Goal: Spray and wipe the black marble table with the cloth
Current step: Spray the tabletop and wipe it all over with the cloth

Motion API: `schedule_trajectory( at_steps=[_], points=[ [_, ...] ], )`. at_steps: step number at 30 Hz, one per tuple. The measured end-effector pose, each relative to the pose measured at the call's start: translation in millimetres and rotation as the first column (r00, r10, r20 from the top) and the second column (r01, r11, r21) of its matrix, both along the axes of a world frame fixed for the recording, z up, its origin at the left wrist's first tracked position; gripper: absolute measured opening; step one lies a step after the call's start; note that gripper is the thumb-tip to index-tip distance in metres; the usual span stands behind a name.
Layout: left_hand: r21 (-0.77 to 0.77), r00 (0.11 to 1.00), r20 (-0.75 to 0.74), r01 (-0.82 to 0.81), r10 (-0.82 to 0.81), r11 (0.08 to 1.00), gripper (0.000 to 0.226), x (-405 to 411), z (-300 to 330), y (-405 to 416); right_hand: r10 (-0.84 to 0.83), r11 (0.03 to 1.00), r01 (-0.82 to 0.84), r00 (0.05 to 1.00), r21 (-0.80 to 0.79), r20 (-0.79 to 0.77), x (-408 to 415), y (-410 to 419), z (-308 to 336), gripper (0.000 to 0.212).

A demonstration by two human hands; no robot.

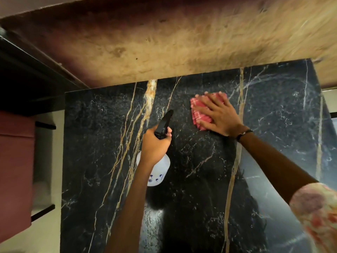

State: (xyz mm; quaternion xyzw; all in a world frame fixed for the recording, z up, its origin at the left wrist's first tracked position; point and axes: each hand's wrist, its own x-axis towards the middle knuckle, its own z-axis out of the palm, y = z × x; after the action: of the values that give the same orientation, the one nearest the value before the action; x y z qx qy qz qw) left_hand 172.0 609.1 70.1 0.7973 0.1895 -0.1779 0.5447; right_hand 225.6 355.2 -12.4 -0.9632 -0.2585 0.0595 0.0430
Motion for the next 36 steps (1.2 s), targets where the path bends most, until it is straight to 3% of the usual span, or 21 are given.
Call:
schedule_trajectory(
  at_steps=[4,6,9,12,15,17,22,25,27,32,36],
  points=[
    [-0.006,1.000,0.018,0.008,-0.007,1.000,0.034,5.3,1.6,2.8,-0.258,0.966,0.259,0.966,0.000,-0.029,56.7,29.8,5.3,0.063],
    [0.002,0.999,0.035,0.023,-0.023,1.000,0.033,7.4,3.1,5.6,-0.298,0.954,0.296,0.954,-0.037,-0.033,80.2,64.8,5.1,0.064],
    [-0.016,0.999,0.027,0.023,-0.023,1.000,0.033,8.9,3.5,10.2,-0.245,0.968,0.243,0.969,-0.057,-0.025,92.8,113.9,5.2,0.061],
    [-0.004,1.000,0.021,0.012,-0.012,1.000,0.032,9.9,2.9,12.9,-0.079,0.996,0.078,0.997,-0.038,-0.021,76.0,132.5,5.1,0.060],
    [-0.018,1.000,0.012,0.008,-0.007,1.000,0.032,10.4,3.2,15.3,0.079,0.996,-0.079,0.997,-0.031,-0.009,43.1,105.1,7.3,0.062],
    [-0.027,1.000,0.016,0.017,-0.017,0.999,0.031,10.1,3.3,17.5,0.077,0.996,-0.077,0.997,-0.040,0.015,26.8,65.8,4.4,0.060],
    [-0.023,0.999,0.021,0.027,-0.027,0.999,0.028,4.4,4.5,18.3,-0.214,0.977,0.213,0.977,-0.015,-0.016,41.1,-10.9,6.8,0.062],
    [-0.013,0.999,0.014,0.029,-0.029,0.999,0.030,-0.1,3.9,13.8,-0.392,0.920,0.392,0.920,-0.009,-0.020,70.8,5.2,9.0,0.064],
    [-0.008,1.000,0.010,0.029,-0.029,1.000,0.032,-2.5,3.6,8.7,-0.427,0.904,0.427,0.904,-0.014,-0.029,79.0,28.0,8.2,0.065],
    [0.024,0.998,-0.009,0.059,-0.059,0.998,0.024,-3.2,3.5,-15.0,-0.145,0.988,0.145,0.989,-0.045,0.003,41.8,35.9,4.0,0.060],
    [0.028,0.999,-0.013,0.049,-0.048,0.998,0.016,-1.5,5.3,-38.7,-0.016,0.997,0.016,1.000,-0.077,0.001,2.0,-25.3,-0.1,0.061]
  ],
)
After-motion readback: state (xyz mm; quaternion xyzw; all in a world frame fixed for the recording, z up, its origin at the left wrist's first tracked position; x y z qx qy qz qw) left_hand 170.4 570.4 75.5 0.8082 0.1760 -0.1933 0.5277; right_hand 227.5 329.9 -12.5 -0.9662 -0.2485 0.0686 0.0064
